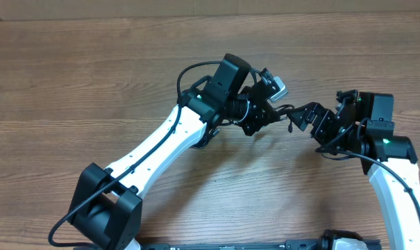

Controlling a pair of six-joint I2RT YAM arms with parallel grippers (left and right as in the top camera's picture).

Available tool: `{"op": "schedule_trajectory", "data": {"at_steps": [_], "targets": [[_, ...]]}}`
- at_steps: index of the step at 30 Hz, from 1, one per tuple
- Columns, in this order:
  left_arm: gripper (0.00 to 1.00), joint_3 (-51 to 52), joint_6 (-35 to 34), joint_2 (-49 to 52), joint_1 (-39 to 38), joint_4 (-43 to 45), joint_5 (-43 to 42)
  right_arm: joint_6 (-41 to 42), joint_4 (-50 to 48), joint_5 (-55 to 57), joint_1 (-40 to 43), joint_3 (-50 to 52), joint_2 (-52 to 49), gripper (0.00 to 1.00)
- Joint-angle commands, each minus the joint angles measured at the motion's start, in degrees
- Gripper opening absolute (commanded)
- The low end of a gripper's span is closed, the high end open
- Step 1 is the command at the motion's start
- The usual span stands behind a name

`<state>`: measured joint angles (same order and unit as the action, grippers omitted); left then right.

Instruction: Untangle cables

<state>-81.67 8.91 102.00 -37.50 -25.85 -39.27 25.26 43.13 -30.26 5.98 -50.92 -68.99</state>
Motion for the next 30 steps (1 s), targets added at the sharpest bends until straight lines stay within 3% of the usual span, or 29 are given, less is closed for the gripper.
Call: {"op": "schedule_trajectory", "data": {"at_steps": [1,7,16,24,30], "targets": [[0.04,-0.35,0.31,-0.87,-0.22,0.90,-7.78,0.22,0.20,3.91,0.11,-0.07,0.44,1.00],[0.04,-0.37,0.98,-0.87,0.90,1.29,-11.15,0.20,0.24,4.15,0.11,-0.07,-1.66,1.00],[0.04,-0.37,2.27,-0.87,6.01,2.01,-25.73,0.22,0.66,8.00,0.11,-0.07,-5.46,1.00],[0.04,-0.37,2.12,-0.87,15.37,5.66,-41.00,0.20,5.75,15.85,0.15,-0.04,-5.62,1.00],[0.04,-0.37,-4.44,-0.87,22.67,11.93,-46.36,0.17,6.75,17.42,0.15,-0.04,-5.73,1.00]]}}
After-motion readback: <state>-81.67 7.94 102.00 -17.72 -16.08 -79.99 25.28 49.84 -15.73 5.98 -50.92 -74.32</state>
